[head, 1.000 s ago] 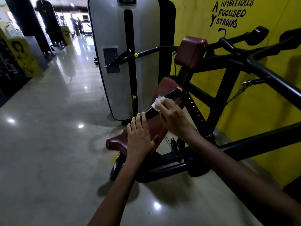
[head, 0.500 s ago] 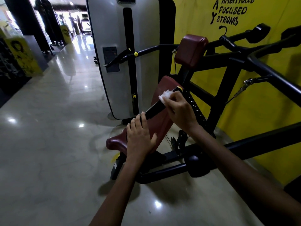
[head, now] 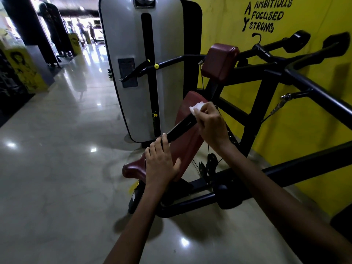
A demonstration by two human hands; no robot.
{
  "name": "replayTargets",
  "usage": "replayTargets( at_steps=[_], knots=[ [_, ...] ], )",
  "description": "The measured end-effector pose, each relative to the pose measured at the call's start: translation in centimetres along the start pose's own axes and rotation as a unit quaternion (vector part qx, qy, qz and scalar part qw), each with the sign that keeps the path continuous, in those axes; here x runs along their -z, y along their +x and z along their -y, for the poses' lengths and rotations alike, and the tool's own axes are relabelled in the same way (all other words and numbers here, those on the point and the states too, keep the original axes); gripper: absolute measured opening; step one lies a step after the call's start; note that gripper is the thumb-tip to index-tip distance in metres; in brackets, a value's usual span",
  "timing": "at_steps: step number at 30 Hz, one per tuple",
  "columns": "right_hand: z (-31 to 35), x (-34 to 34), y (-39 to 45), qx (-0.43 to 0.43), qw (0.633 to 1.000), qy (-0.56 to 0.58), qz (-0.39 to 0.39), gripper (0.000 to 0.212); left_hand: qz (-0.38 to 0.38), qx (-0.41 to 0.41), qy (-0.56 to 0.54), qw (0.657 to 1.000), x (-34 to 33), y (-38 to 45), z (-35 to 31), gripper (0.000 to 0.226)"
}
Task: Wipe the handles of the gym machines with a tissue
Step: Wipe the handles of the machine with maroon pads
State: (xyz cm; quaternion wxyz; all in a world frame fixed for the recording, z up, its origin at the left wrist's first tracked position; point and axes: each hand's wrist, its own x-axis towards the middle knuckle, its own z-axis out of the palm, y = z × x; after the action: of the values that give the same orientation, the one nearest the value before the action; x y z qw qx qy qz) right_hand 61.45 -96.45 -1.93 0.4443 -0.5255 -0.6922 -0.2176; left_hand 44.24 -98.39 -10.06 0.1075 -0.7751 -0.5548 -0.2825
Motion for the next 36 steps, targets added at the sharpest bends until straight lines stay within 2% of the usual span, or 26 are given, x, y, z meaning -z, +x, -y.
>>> replayTargets(
  at_steps=[4,6,8,10,13,15,18,20,23,27,33,36],
  knots=[
    [0.9,-0.3,-1.7,0.074,0.994,-0.002,0.078,0.024,-0.019,-0.005,0.002,1.000,-0.2,0.1,0.1,0.090],
    [0.3,0.0,-0.8,0.041,0.998,0.003,0.050,0.018,-0.023,-0.006,0.001,1.000,-0.3,0.0,0.1,0.089],
    [-0.5,0.2,0.4,-0.029,0.999,0.011,-0.014,0.015,-0.020,-0.006,-0.001,1.000,-0.3,0.0,0.1,0.089],
    [-0.5,0.1,0.7,-0.069,0.997,0.004,-0.036,0.013,-0.018,-0.005,0.002,1.000,-0.3,0.0,0.2,0.089],
    [1.4,-0.4,-0.7,-0.009,1.000,-0.021,0.001,0.019,-0.021,-0.006,0.001,1.000,-0.3,0.1,0.2,0.089],
    [2.0,-0.3,-1.1,0.013,0.999,-0.017,0.023,0.031,-0.022,-0.006,-0.002,1.000,-0.3,0.0,0.1,0.088],
    [1.4,-0.4,-0.3,-0.056,0.998,-0.013,-0.019,0.019,-0.023,-0.009,-0.004,1.000,-0.2,0.0,0.2,0.088],
    [1.0,-0.6,0.0,-0.117,0.992,-0.015,-0.043,0.021,-0.025,-0.009,-0.004,1.000,-0.1,0.0,0.2,0.089],
    [0.9,-0.5,0.4,-0.141,0.988,-0.030,-0.054,0.018,-0.020,-0.005,-0.013,1.000,0.0,0.0,0.2,0.086],
    [0.0,0.0,1.6,-0.169,0.985,0.031,-0.031,0.025,-0.011,0.007,-0.014,1.000,0.4,0.0,0.1,0.076],
    [-1.3,1.0,1.2,-0.263,0.960,0.089,0.023,0.031,-0.001,0.002,-0.009,1.000,0.2,0.0,0.0,0.085],
    [-0.6,1.3,0.4,-0.294,0.951,0.096,0.018,0.033,-0.003,0.000,-0.006,1.000,0.2,0.1,0.0,0.086]
  ],
)
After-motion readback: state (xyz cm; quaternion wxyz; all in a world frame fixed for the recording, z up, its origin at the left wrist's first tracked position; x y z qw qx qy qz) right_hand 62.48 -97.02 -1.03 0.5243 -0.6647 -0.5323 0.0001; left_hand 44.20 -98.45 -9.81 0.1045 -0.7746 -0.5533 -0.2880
